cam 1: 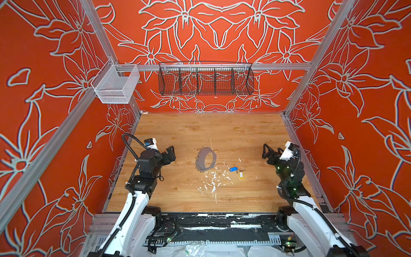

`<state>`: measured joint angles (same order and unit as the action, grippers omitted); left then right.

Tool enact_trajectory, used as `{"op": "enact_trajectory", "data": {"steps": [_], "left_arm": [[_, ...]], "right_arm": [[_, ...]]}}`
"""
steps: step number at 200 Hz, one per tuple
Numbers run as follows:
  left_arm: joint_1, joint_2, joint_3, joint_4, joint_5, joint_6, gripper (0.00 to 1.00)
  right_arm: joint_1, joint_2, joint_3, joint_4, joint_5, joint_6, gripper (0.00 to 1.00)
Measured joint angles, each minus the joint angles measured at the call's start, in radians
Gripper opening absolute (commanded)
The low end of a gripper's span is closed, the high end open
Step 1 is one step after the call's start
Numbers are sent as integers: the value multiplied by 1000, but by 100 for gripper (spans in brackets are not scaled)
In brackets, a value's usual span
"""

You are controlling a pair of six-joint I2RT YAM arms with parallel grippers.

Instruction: Put the keys on the keyring

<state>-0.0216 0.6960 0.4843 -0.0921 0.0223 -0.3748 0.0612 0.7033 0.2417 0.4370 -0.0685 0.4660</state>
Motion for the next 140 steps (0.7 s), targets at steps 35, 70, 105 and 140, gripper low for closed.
{"op": "enact_trajectory", "data": {"steps": [35,70,105,140], "left_arm": [[-1,-141,-86,-32,-30,-103,97],[-1,-192,-82,-67,-19,-172,97],[-1,-161,-60,-87,55,-177,97],[-3,-36,-23,-85,138,-164,97]], "right_arm": [[0,14,15,34,-109,50,97],[43,202,63,105,-224,61,97],[176,382,196,86,-259,12,90],[331,537,247,100,-261,-52,78]]}}
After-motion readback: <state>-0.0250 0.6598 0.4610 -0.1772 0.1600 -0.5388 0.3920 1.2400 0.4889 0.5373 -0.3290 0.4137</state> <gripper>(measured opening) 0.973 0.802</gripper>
